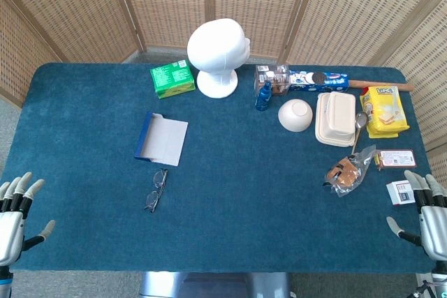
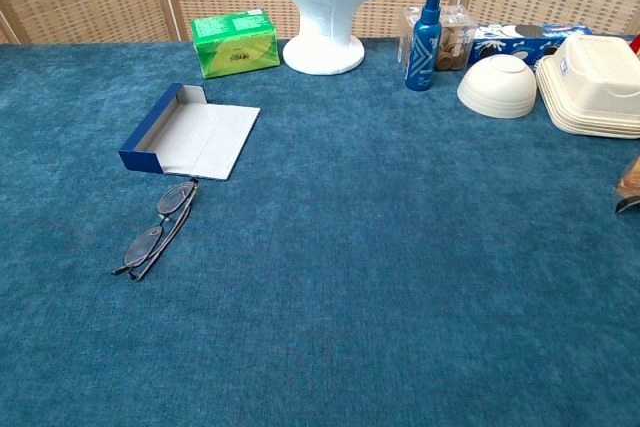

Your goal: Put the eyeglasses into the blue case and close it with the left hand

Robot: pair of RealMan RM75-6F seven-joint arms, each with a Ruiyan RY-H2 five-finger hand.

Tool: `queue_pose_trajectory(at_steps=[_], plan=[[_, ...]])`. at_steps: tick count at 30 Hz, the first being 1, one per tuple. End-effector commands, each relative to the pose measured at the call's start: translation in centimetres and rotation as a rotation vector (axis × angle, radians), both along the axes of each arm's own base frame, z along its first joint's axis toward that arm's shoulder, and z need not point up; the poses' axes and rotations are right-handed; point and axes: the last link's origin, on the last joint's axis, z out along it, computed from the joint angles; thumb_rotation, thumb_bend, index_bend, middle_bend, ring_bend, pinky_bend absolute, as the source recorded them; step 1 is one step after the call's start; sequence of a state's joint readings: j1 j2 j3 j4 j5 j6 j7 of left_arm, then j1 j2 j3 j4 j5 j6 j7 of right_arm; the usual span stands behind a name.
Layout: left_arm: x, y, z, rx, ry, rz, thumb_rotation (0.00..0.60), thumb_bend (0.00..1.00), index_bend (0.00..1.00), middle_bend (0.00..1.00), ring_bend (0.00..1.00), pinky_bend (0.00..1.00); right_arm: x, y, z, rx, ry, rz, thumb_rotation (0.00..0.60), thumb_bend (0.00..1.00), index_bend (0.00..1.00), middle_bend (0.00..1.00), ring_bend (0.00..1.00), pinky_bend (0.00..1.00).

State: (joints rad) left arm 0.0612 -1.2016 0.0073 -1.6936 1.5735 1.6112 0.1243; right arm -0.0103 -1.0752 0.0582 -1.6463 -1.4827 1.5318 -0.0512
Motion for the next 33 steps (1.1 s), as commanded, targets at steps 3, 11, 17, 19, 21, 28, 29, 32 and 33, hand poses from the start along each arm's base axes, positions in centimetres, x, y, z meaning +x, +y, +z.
queue_pose_trajectory(at_steps=[3,11,17,19,21,28,29,32,33], plan=[[0.0,0.1,0.0,-0.001,0.000,0.001,0.600,0.22,0.12,0.04,0.00,0.00,0.0,-0.1,0.0,-0.001,0.000,-0.002,0.525,0.24,0.00,0.12,0.00,0.14],[0.1,0.2,0.1,-0.002,0.002,-0.006,0.600,0.22,0.12,0.04,0.00,0.00,-0.1,0.1,0.0,0.000,0.000,-0.002,0.523,0.24,0.00,0.12,0.00,0.14],[0.2,0.4,0.1,-0.015,0.008,-0.007,0.600,0.22,0.12,0.04,0.00,0.00,-0.2,0.4,0.2,-0.010,-0.003,-0.006,0.521,0.24,0.00,0.12,0.00,0.14],[0.3,0.6,0.1,-0.021,0.013,-0.011,0.600,0.22,0.12,0.04,0.00,0.00,-0.2,0.4,0.2,-0.008,-0.003,-0.007,0.522,0.24,0.00,0.12,0.00,0.14],[0.5,0.9,0.1,-0.042,0.027,-0.024,0.600,0.22,0.13,0.04,0.00,0.00,-0.2,0.3,0.2,-0.008,-0.003,-0.008,0.524,0.24,0.00,0.12,0.00,0.14],[1.5,3.0,0.2,-0.149,0.108,-0.099,0.600,0.22,0.14,0.04,0.00,0.00,-0.5,0.4,0.4,-0.014,-0.001,-0.020,0.521,0.24,0.00,0.12,0.00,0.14],[1.6,3.3,0.2,-0.158,0.120,-0.107,0.600,0.22,0.15,0.04,0.00,0.00,-0.6,0.4,0.5,-0.015,-0.001,-0.021,0.521,0.24,0.00,0.12,0.00,0.14],[2.1,4.2,-0.3,-0.194,0.132,-0.126,0.600,0.22,0.17,0.04,0.00,0.00,-0.7,0.6,0.6,-0.019,-0.001,-0.028,0.522,0.24,0.00,0.12,0.00,0.14],[2.2,4.5,-0.5,-0.210,0.126,-0.130,0.600,0.22,0.17,0.04,0.00,0.00,-0.7,0.7,0.6,-0.019,0.000,-0.029,0.522,0.24,0.00,0.12,0.00,0.14]])
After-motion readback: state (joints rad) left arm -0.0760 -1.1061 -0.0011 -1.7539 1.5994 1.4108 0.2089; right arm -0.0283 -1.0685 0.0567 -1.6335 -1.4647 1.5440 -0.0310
